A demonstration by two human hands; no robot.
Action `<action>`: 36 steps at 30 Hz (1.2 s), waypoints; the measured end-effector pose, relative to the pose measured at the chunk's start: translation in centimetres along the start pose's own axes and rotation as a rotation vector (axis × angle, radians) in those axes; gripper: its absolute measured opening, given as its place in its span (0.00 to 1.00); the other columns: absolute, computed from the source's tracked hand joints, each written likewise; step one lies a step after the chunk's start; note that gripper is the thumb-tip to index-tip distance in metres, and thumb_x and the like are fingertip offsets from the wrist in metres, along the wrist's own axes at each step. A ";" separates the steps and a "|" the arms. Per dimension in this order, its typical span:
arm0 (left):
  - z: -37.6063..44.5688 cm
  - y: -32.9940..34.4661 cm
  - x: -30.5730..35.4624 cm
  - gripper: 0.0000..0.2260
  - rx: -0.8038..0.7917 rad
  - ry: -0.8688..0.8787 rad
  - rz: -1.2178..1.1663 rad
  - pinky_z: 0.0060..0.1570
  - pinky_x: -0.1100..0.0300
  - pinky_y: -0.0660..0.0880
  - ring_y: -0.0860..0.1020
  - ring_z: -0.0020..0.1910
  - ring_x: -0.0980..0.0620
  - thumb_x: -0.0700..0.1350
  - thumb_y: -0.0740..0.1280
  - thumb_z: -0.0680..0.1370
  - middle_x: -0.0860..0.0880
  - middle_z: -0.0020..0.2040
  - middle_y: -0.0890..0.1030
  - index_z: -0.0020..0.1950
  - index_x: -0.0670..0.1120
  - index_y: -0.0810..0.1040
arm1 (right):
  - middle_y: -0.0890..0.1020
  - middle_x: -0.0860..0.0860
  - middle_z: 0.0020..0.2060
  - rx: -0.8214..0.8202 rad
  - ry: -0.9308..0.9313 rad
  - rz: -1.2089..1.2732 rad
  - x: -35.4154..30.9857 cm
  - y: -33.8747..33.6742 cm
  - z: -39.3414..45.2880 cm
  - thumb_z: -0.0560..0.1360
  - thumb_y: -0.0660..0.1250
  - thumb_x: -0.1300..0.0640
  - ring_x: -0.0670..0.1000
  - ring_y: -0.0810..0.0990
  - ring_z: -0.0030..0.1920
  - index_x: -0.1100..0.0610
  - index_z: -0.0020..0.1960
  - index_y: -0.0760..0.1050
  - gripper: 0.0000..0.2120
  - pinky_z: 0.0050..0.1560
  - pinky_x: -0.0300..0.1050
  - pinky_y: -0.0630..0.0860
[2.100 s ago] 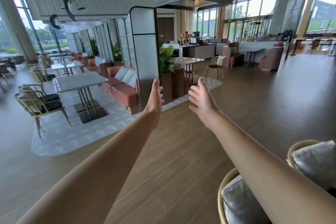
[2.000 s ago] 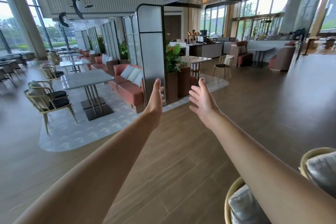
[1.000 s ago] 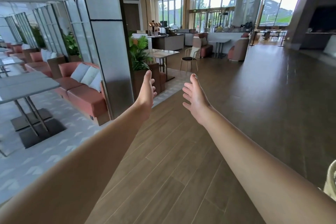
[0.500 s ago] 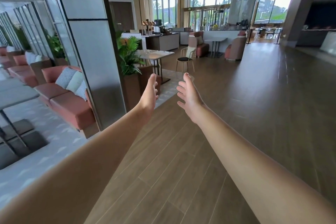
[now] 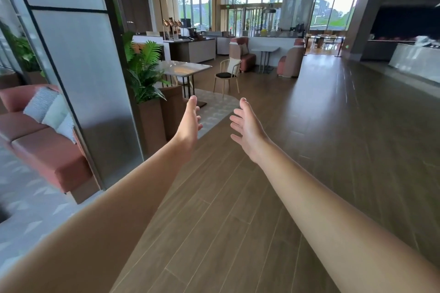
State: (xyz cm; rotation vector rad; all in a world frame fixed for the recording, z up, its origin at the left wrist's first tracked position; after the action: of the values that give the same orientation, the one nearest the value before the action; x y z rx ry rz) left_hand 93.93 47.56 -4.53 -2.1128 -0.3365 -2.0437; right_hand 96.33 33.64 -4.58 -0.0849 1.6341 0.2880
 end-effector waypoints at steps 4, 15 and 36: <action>7.7 -0.4 1.0 0.30 -0.017 -0.052 -0.047 0.77 0.42 0.56 0.65 0.77 0.43 0.63 0.48 0.84 0.42 0.80 0.62 0.82 0.48 0.60 | 0.67 0.53 0.76 0.038 0.006 0.004 -1.0 0.4 6.7 0.82 0.52 0.35 0.52 0.66 0.75 0.53 0.80 0.59 0.33 0.75 0.55 0.64; 27.6 5.7 1.3 0.30 -0.112 -0.070 -0.061 0.77 0.38 0.54 0.65 0.77 0.42 0.63 0.47 0.84 0.42 0.80 0.63 0.81 0.47 0.60 | 0.68 0.53 0.76 0.125 -0.045 0.018 -2.5 -3.6 25.7 0.82 0.49 0.34 0.53 0.67 0.75 0.53 0.79 0.61 0.34 0.74 0.55 0.65; 66.0 15.2 2.5 0.32 -0.029 -0.009 -0.028 0.78 0.42 0.53 0.62 0.79 0.44 0.64 0.48 0.84 0.44 0.81 0.60 0.82 0.48 0.58 | 0.66 0.53 0.77 0.032 -0.010 0.060 -5.3 -10.9 66.8 0.82 0.49 0.34 0.54 0.66 0.76 0.54 0.80 0.60 0.33 0.74 0.56 0.62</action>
State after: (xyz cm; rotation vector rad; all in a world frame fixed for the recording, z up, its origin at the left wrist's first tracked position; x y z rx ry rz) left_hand 161.61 51.94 -4.06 -2.1468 -0.3422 -2.0669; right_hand 164.05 38.33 -4.71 -0.0102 1.6329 0.3076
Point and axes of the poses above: each hand's wrist, its own z-axis towards the middle knuckle, its own y-axis out of the palm, x = y × z, the point moved 2 cm from there along z, towards the middle knuckle
